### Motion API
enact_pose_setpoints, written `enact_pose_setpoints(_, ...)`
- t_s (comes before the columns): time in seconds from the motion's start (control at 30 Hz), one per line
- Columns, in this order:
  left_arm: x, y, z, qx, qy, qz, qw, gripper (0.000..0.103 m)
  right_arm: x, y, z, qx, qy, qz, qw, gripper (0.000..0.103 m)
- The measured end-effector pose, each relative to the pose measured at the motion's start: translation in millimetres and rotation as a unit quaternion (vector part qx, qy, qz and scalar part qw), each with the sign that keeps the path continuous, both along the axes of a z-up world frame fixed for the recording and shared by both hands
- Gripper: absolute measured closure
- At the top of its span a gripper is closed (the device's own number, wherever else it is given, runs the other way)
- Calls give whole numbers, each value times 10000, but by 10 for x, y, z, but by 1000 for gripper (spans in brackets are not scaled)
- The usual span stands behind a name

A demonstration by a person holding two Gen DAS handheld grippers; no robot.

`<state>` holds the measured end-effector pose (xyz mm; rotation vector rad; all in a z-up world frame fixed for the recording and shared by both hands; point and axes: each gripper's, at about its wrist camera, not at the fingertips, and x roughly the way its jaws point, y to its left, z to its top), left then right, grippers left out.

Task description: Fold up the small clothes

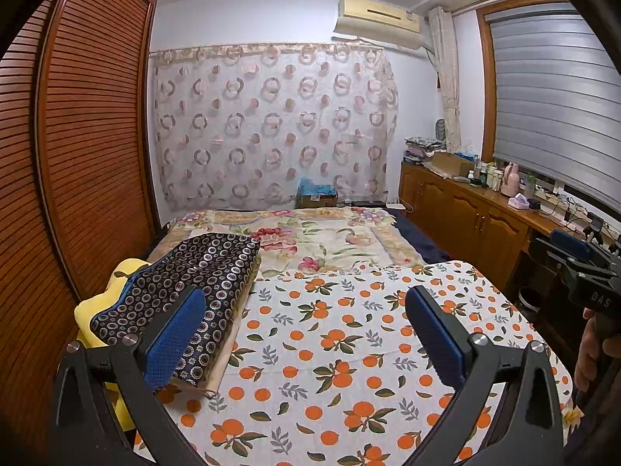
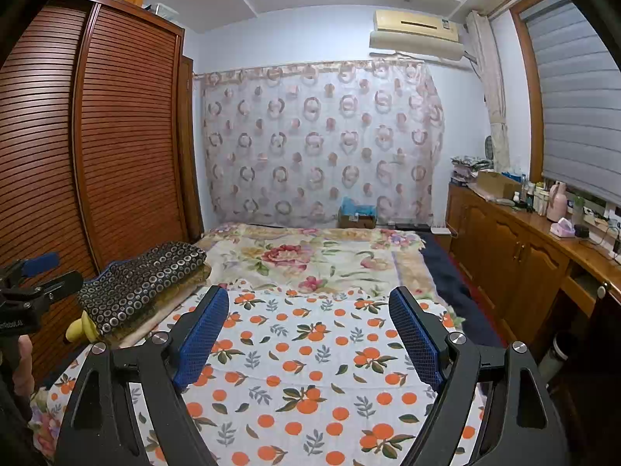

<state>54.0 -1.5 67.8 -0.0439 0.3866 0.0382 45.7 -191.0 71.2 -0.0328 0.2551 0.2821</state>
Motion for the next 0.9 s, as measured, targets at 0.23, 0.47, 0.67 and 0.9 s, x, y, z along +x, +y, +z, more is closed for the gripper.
enact_pose_setpoints(0.23,-9,1,7,-5,-8,-3,10000,0,2,-14,-5,2,-2,8,10000,17)
enact_pose_setpoints(0.47,-3,-3,4,-4,0,-7,10000,0,10,-33,-6,-5,-13,6,10000,17)
enact_pose_setpoints(0.67,-5,-9,5,6,-2,-6,10000,0,11,-37,-5,-7,-17,9,10000,17)
enact_pose_setpoints(0.9,-6,1,-3,7,0,-2,10000,0,13,-44,-8,-6,-17,14,10000,17)
